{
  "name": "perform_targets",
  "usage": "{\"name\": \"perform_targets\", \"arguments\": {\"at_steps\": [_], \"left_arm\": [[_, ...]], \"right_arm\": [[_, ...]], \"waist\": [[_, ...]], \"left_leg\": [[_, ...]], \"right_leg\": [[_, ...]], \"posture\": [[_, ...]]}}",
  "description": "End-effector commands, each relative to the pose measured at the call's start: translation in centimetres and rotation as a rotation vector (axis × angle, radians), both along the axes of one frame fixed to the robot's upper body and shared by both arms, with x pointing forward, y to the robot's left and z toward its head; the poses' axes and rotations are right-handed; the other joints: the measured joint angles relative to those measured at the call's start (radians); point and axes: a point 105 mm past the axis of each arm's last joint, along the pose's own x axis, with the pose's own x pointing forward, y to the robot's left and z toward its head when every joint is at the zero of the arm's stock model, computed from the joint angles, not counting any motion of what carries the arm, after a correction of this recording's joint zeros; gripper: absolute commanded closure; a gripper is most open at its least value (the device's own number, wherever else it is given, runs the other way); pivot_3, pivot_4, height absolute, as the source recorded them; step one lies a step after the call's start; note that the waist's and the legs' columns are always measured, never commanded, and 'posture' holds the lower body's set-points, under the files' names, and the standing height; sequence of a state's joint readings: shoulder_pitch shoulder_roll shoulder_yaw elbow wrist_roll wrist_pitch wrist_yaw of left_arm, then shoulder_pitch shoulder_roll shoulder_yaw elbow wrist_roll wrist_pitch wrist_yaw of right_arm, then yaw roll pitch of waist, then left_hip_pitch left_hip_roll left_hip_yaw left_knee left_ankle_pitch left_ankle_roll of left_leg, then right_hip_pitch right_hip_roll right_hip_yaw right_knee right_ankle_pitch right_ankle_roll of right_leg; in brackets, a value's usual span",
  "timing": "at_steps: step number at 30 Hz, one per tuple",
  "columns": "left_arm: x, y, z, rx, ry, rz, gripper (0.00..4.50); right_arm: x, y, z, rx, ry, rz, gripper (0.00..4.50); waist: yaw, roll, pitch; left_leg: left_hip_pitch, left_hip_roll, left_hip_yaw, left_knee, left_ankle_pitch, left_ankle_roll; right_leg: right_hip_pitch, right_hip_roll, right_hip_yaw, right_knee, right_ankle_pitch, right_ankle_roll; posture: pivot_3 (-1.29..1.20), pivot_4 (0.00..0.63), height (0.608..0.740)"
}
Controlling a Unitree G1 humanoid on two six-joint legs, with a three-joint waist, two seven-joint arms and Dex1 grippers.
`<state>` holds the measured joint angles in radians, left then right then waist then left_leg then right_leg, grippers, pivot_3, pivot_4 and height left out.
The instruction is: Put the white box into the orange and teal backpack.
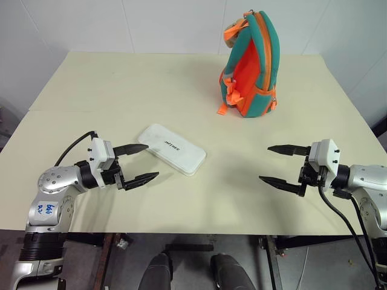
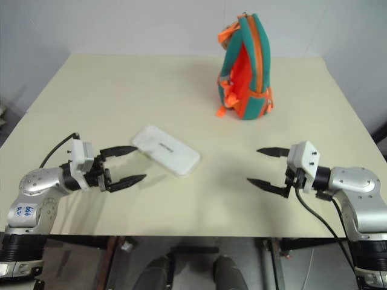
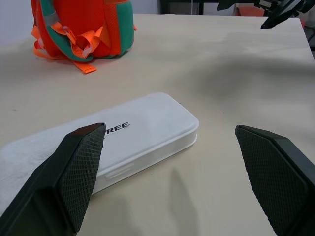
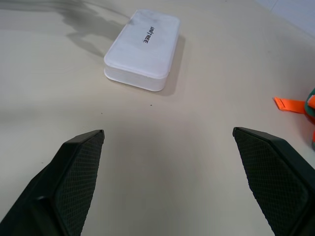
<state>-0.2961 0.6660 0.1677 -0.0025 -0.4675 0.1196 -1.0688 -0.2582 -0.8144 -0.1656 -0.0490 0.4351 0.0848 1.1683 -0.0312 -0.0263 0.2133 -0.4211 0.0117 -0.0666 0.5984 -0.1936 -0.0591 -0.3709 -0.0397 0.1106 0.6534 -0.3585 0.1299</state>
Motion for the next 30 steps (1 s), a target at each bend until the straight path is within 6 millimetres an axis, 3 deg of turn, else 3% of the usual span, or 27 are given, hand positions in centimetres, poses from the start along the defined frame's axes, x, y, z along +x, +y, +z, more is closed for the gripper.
{"name": "perform_targets", "arguments": {"at_steps": [1,5,8,9,12,16,19,23,26,30], "left_arm": [[-0.4,-0.5,0.9,0.005,-0.057,-0.012,0.00],[-0.3,-0.4,1.0,0.012,-0.063,-0.010,0.00],[0.1,0.3,1.1,0.043,-0.067,0.002,0.00],[0.4,0.8,1.1,0.058,-0.072,0.019,0.19],[0.9,2.6,1.5,0.079,-0.074,0.068,0.94],[2.0,4.5,1.7,0.103,-0.071,0.134,2.21],[3.8,5.6,1.4,0.140,-0.063,0.192,3.19],[7.0,6.2,1.9,0.146,-0.107,0.298,4.46],[10.0,6.3,2.0,0.131,-0.122,0.441,4.49],[12.0,6.0,1.6,0.116,-0.119,0.539,4.49]], "right_arm": [[0.4,0.2,0.8,0.004,-0.046,0.005,0.06],[1.0,0.6,0.6,-0.002,-0.040,0.011,0.06],[1.8,2.3,0.5,-0.002,-0.021,0.010,0.06],[2.0,3.0,0.5,0.000,-0.021,0.008,0.02],[2.2,4.9,0.3,0.032,-0.001,0.013,0.68],[2.3,7.1,-0.5,0.054,0.018,0.016,2.05],[2.3,9.2,-2.3,0.045,0.070,0.050,3.14],[2.5,11.0,-3.3,0.055,0.113,0.073,4.47],[3.0,12.5,-4.4,0.036,0.134,0.051,4.49],[3.8,13.8,-5.0,0.034,0.128,0.025,4.49]], "waist": [[0.000,0.000,0.000],[0.000,0.000,0.000],[-0.002,0.000,0.000],[-0.003,0.000,0.000],[-0.004,0.000,0.000],[-0.002,0.000,0.000],[0.000,0.000,0.000],[0.005,0.000,0.000],[0.003,-0.001,-0.001],[-0.003,-0.001,-0.001]], "left_leg": [[0.000,0.000,0.000,0.000,0.000,0.000],[0.000,0.000,0.000,0.000,0.000,0.000],[0.000,0.000,0.000,0.000,0.000,0.000],[0.000,0.000,0.000,0.000,0.000,0.000],[0.000,0.000,0.000,0.000,0.000,-0.001],[-0.001,0.000,0.000,0.000,0.000,-0.001],[-0.001,0.000,0.000,0.000,0.000,-0.001],[-0.001,0.000,-0.001,0.000,0.001,-0.001],[-0.001,-0.001,-0.002,0.002,0.001,0.000],[-0.002,-0.001,-0.002,0.003,0.001,0.000]], "right_leg": [[0.000,0.000,0.000,0.000,0.000,0.000],[0.000,0.000,0.000,0.000,0.000,0.000],[0.000,0.000,0.000,0.000,0.000,0.000],[0.000,0.000,0.000,0.001,0.000,0.000],[-0.001,0.001,0.000,0.002,0.000,0.000],[-0.003,0.000,0.000,0.002,0.000,0.000],[-0.002,0.001,0.000,0.002,0.000,0.000],[-0.003,0.001,-0.001,0.003,0.000,0.000],[-0.002,0.000,-0.002,0.003,0.000,0.000],[-0.003,0.001,-0.001,0.005,0.000,0.001]], "posture": [[0.00,0.150,0.740],[0.00,0.150,0.740],[0.00,0.150,0.740],[0.00,0.150,0.740],[0.00,0.150,0.740],[0.00,0.150,0.740],[0.00,0.150,0.740],[0.00,0.150,0.740],[0.00,0.150,0.740],[0.00,0.150,0.740]]}}
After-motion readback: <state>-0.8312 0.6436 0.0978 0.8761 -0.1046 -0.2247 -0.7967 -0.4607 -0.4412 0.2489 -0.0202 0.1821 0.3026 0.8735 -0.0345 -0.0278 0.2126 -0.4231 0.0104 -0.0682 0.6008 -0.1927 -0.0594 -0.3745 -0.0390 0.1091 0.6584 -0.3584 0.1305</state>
